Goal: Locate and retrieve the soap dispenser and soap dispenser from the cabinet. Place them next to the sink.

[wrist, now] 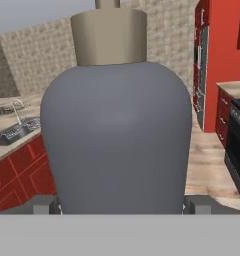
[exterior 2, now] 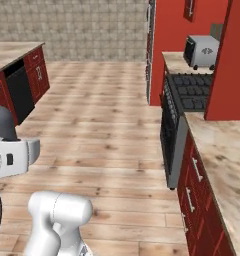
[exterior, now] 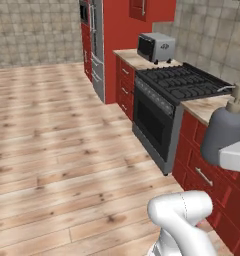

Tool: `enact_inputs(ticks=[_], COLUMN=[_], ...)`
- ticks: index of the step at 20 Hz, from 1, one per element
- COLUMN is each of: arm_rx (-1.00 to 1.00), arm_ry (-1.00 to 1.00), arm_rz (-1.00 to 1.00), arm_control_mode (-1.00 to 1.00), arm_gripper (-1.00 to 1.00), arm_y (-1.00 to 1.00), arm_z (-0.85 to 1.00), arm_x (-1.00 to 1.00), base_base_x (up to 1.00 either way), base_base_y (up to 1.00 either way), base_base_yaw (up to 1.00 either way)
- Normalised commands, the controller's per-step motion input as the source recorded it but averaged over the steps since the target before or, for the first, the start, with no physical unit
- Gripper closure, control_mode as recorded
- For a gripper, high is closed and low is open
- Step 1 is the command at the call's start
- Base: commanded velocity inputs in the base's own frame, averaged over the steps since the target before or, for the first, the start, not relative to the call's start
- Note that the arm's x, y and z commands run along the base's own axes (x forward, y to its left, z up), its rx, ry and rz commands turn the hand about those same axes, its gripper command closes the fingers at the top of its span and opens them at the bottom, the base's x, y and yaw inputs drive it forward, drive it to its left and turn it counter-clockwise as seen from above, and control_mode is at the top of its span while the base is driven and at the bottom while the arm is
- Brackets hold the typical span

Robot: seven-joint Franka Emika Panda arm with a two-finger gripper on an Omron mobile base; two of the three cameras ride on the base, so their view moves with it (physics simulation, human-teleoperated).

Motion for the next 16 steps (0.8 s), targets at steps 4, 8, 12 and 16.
enact_inputs(ticks=[4,8,12,16], arm_rx=[0.00,0.00,0.00,0.00], arm_ry=[0.00,0.00,0.00,0.00], arm_rz=[0.00,0.00,0.00,0.00], arm_control_mode=[1.00,1.00,1.00,1.00], arm_gripper=[1.00,1.00,1.00,1.00], arm_y=[0.00,0.00,0.00,0.00], arm_z=[0.00,0.00,0.00,0.00], arm_x=[0.00,0.00,0.00,0.00], base_base_x=[0.25,0.30,0.31,0.43], base_base_y=[0.61,0.70,0.70,0.69], base_base_yaw=[0.30,0.25,0.25,0.23])
